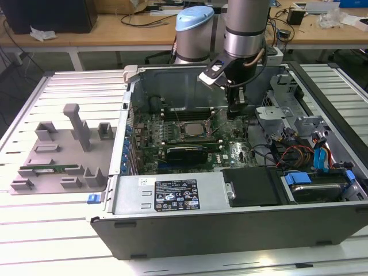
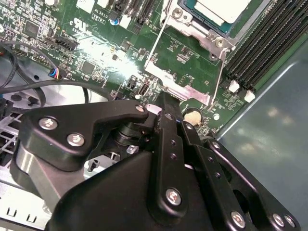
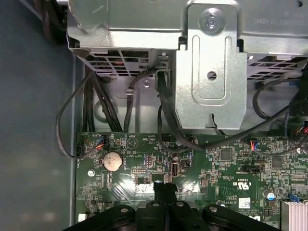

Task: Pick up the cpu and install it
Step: 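Close the cpu cover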

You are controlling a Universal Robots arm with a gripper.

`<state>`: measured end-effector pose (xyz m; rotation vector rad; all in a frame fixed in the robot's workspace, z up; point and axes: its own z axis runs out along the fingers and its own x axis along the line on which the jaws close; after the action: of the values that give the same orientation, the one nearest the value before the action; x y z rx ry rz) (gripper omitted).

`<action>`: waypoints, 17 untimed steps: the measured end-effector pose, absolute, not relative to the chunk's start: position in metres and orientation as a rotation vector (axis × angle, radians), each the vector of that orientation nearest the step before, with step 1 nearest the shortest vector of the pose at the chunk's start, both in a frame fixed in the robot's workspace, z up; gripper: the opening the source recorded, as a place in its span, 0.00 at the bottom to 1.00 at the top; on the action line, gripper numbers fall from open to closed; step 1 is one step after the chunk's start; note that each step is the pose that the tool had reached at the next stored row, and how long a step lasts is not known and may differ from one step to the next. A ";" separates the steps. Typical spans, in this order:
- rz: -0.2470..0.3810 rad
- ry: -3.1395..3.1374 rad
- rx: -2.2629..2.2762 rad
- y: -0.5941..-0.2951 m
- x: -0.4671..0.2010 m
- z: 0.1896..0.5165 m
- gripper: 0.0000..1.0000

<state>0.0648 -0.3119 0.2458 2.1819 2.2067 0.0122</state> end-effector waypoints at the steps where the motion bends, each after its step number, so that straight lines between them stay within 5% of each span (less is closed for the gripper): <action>1: 0.012 2.207 2.182 -0.312 0.064 0.246 0.11; 17: 0.014 2.207 2.183 -0.312 0.009 0.246 0.11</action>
<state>0.0086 -0.3119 0.2458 2.1827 2.2072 0.0137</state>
